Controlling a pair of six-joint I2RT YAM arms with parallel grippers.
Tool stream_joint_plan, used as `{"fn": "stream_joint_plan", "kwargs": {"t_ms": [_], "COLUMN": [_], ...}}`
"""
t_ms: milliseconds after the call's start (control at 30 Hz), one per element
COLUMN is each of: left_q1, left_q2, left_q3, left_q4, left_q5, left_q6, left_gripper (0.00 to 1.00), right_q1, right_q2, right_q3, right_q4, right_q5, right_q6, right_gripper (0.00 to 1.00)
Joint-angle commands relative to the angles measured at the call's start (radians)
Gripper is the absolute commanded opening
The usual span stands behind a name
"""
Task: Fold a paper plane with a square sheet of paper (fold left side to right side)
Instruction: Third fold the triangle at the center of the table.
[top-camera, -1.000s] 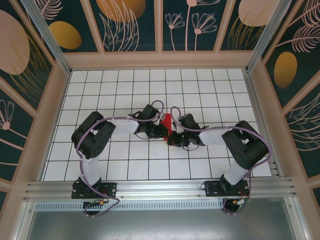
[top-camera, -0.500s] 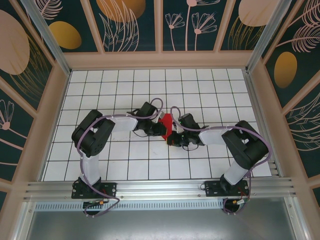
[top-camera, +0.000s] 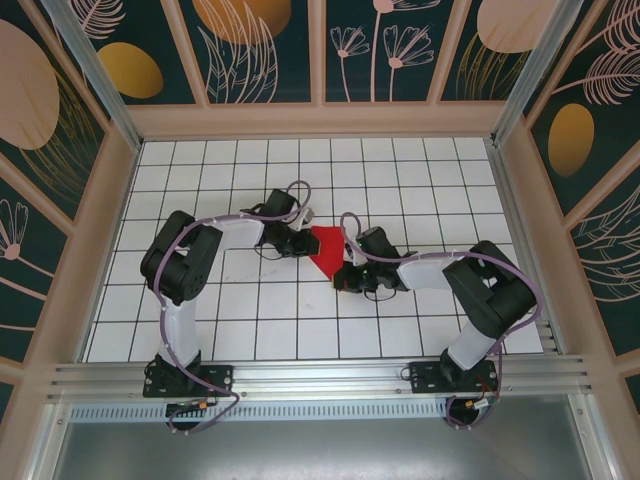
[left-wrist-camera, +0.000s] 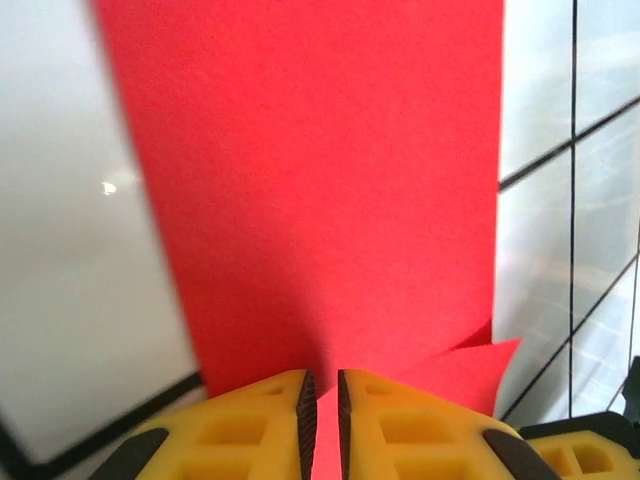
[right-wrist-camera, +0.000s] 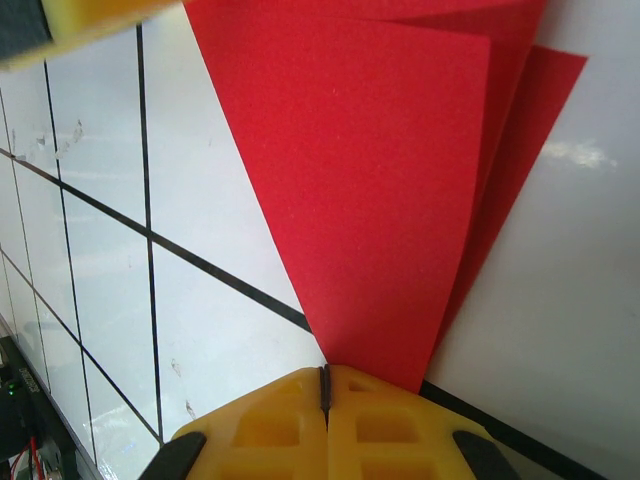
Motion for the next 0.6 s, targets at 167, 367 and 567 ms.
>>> {"fn": "stream_joint_plan", "kwargs": {"t_ms": [167,367,567], "left_q1": [0.080,0.003,-0.069], "left_q2": [-0.169,-0.272,-0.195], "left_q3": [-0.031,-0.143,-0.143], "left_q4": [-0.059,0.089,0.113], "left_q5": [-0.115,0.083,0.056], "left_q6": [0.024,-0.097,-0.128], "left_gripper": [0.22,0.20,0.20], "right_q1": [-0.008,-0.023,-0.026], "right_q2": [0.063,0.058,0.063], "right_q3": [-0.015,-0.011,0.000], "right_q4": [-0.246,-0.255,-0.255], "right_q5": [0.063,0.066,0.076], "right_q6": [-0.077,-0.092,-0.086], "right_gripper": [0.00,0.00,0.00]}}
